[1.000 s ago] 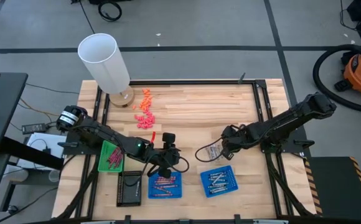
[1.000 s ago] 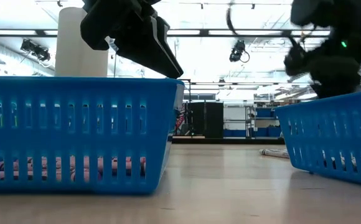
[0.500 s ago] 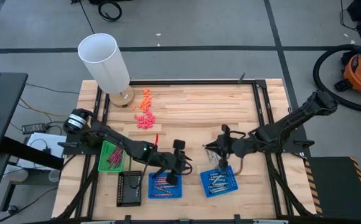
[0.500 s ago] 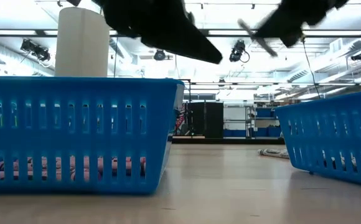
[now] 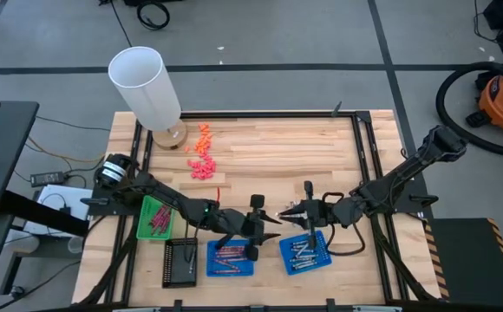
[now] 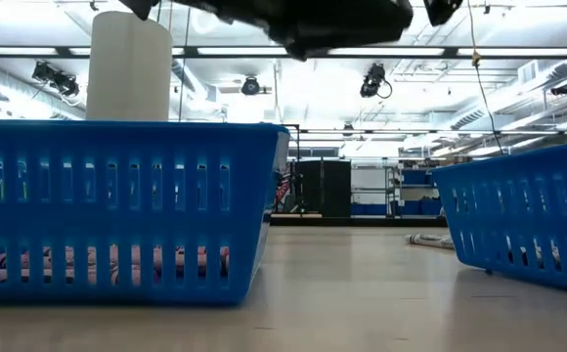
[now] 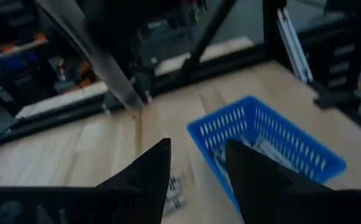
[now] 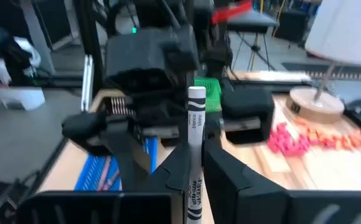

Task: Sort crayons
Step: Put the white crayon into the black basket

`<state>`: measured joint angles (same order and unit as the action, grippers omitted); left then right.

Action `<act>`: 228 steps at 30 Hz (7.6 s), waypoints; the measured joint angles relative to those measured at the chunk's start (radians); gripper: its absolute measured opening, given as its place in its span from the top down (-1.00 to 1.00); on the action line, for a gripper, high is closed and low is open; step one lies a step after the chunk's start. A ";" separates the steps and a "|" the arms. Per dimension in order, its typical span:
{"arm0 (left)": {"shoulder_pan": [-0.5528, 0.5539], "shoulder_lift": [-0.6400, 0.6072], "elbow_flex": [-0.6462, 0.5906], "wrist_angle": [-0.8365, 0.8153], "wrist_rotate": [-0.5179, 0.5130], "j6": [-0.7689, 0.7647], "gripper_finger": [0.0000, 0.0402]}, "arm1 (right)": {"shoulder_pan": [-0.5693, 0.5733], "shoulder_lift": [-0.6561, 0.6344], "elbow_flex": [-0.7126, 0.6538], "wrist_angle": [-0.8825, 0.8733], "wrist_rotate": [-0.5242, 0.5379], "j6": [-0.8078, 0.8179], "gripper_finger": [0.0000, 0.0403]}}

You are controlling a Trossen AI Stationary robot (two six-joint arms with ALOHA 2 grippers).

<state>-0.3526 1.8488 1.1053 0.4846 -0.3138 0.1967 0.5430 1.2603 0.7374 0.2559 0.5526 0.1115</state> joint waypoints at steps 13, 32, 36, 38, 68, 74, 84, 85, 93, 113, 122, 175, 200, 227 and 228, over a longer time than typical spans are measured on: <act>0.063 0.001 0.000 0.098 -0.009 -0.146 0.18 | -0.001 0.004 0.001 0.027 -0.007 -0.055 0.77; 0.069 0.001 0.000 0.150 0.047 -0.091 0.18 | -0.002 0.004 0.001 0.027 0.003 -0.088 0.77; 0.067 0.001 0.000 0.203 0.047 -0.047 0.25 | -0.002 0.004 0.001 0.027 0.003 -0.088 0.77; 0.067 0.001 0.001 0.204 0.047 -0.047 0.33 | -0.002 0.004 0.001 0.027 0.003 -0.088 0.77; -0.028 -0.247 0.002 -0.587 0.002 -0.367 0.79 | -0.030 -0.006 0.000 -0.162 0.131 -0.002 0.45; -0.125 -0.341 0.001 -0.998 0.053 -0.763 0.79 | -0.090 -0.003 0.000 -0.176 0.075 -0.011 0.38; -0.405 -0.350 0.000 -1.256 0.110 -1.453 0.75 | -0.163 -0.003 0.000 -0.163 0.083 -0.180 0.36; -0.431 -0.350 0.000 -1.256 0.106 -1.514 0.75 | -0.175 -0.003 0.000 -0.155 0.083 -0.196 0.36; -0.529 -0.247 0.000 -1.290 0.126 -1.947 0.75 | -0.283 -0.003 0.000 -0.042 -0.031 -0.285 0.36; -0.519 -0.118 0.000 -1.281 0.339 -2.045 0.65 | -0.363 -0.003 0.000 -0.006 -0.182 -0.298 0.36; -0.518 -0.121 0.145 -1.463 0.326 -1.975 0.41 | -0.363 -0.003 0.000 -0.070 -0.265 -0.241 0.36; -0.036 -0.121 0.083 -1.253 -0.567 -0.491 0.41 | -0.220 0.291 0.000 -0.854 -0.219 0.861 0.24; -0.048 -0.121 0.083 -1.255 -0.567 -0.500 0.41 | -0.212 0.337 0.003 -0.831 -0.251 0.855 0.73; -0.025 -0.122 -0.159 -0.398 -0.239 -0.110 0.41 | -0.129 0.178 0.130 -0.467 0.005 0.274 0.80; -0.017 -0.122 -0.177 -0.334 -0.222 -0.110 0.41 | -0.122 0.178 0.130 -0.425 0.003 0.236 0.80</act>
<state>-0.3699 1.7271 0.9281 0.1511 -0.5358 0.0865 0.4208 1.4380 0.8673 -0.1695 0.5557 0.3479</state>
